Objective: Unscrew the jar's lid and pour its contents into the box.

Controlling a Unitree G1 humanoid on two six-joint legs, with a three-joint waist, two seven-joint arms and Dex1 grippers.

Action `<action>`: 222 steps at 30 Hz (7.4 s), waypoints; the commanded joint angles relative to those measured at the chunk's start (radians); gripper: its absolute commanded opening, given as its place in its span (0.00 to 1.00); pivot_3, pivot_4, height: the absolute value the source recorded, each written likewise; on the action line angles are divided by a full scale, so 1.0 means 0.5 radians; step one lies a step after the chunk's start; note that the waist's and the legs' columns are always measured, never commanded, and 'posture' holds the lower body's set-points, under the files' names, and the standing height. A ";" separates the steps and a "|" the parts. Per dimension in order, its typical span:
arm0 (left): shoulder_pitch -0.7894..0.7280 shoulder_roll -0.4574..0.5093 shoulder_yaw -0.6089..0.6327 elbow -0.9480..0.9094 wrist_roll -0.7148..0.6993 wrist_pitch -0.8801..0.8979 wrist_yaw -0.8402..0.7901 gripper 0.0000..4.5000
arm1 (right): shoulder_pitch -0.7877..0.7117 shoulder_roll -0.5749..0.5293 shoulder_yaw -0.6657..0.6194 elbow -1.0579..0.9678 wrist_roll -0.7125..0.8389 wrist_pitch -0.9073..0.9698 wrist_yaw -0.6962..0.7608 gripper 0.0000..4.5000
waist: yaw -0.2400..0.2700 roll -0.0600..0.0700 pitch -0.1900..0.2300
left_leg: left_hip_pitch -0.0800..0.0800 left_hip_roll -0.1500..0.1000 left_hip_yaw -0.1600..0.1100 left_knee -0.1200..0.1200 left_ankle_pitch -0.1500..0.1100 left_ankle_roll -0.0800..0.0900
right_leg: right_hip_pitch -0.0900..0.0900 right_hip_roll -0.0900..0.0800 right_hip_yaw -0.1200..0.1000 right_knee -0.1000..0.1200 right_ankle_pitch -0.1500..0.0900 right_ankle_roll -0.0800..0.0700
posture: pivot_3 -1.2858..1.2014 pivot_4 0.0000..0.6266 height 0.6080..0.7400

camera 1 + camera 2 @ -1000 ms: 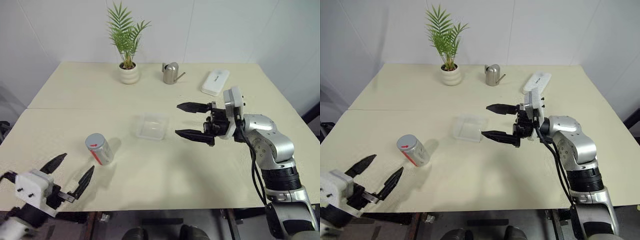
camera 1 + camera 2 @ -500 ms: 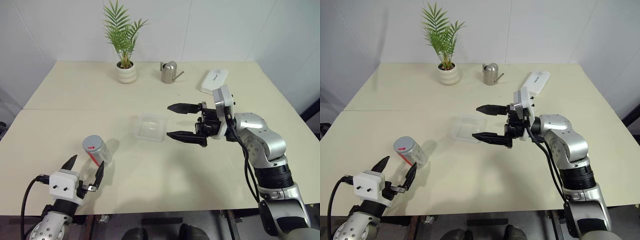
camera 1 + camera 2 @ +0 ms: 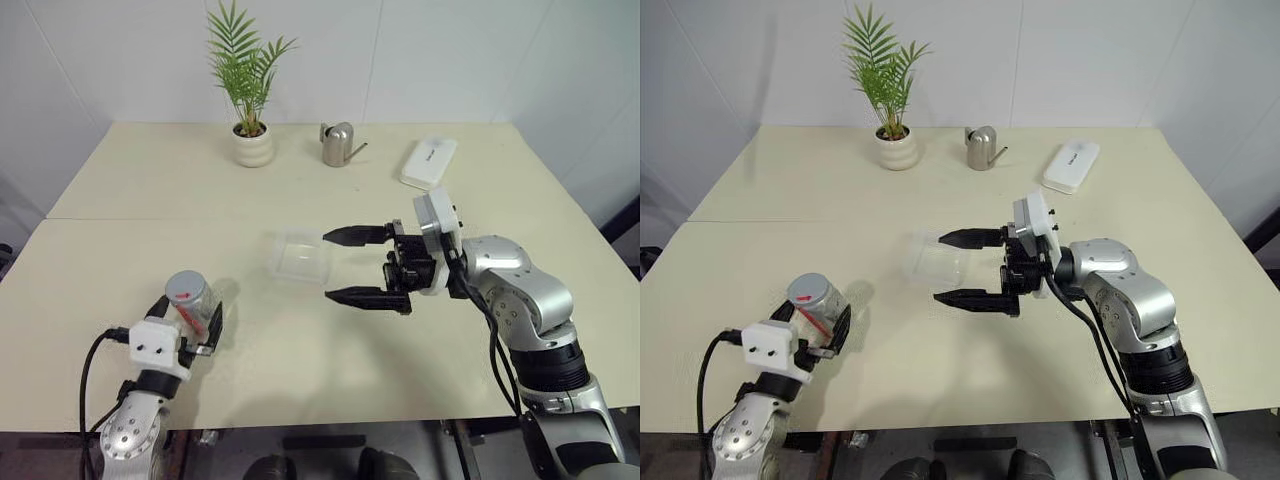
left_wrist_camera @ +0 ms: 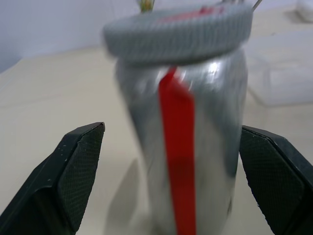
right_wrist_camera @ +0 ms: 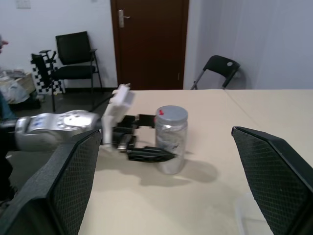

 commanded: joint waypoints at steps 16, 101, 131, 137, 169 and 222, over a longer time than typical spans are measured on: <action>-0.146 0.066 -0.039 0.128 -0.068 -0.121 -0.011 0.44 | 0.105 0.007 -0.035 -0.126 -0.015 -0.044 -0.096 1.00 | 0.000 0.000 0.000 | 0.001 0.001 0.004 0.000 -0.001 -0.001 | -0.001 -0.001 -0.003 0.000 0.000 0.000 | 0.52 0.24 1.00; -1.489 0.542 -0.501 0.602 -0.771 0.603 -1.565 0.44 | -0.542 0.300 0.073 0.223 -0.223 0.136 -0.245 1.00 | -0.010 0.002 0.001 | -0.024 0.002 0.009 0.029 0.008 0.001 | -0.025 0.006 -0.006 0.022 0.002 0.001 | 0.52 0.24 1.00; -1.526 0.500 -0.488 0.526 -0.836 0.668 -1.543 0.44 | -0.775 0.144 0.001 1.060 -0.514 -0.366 -0.072 1.00 | -0.012 0.002 0.001 | -0.024 0.002 0.010 0.029 0.008 0.001 | -0.025 0.006 -0.006 0.021 0.002 0.001 | 0.52 0.24 1.00; -1.510 0.497 -0.481 0.517 -0.836 0.664 -1.552 0.44 | -0.774 0.044 -0.057 1.165 -0.501 -0.393 -0.015 1.00 | -0.007 0.002 0.001 | -0.024 0.001 0.009 0.030 0.008 0.002 | -0.023 0.005 -0.007 0.020 0.002 0.001 | 0.52 0.24 1.00; -1.544 0.511 -0.497 0.543 -0.801 0.736 -1.559 0.44 | -0.639 0.358 0.141 0.599 -0.462 -0.070 -0.264 1.00 | -0.054 0.002 0.001 | -0.024 0.002 0.009 0.030 0.009 0.001 | -0.025 0.006 -0.006 0.022 0.003 0.001 | 0.52 0.24 1.00; -1.507 0.503 -0.519 0.539 -0.803 0.736 -1.547 0.44 | -0.688 0.283 0.058 0.687 -0.387 -0.062 -0.190 1.00 | -0.050 0.002 0.001 | -0.024 0.001 0.009 0.030 0.009 0.001 | -0.024 0.005 -0.006 0.022 0.004 0.002 | 0.52 0.24 1.00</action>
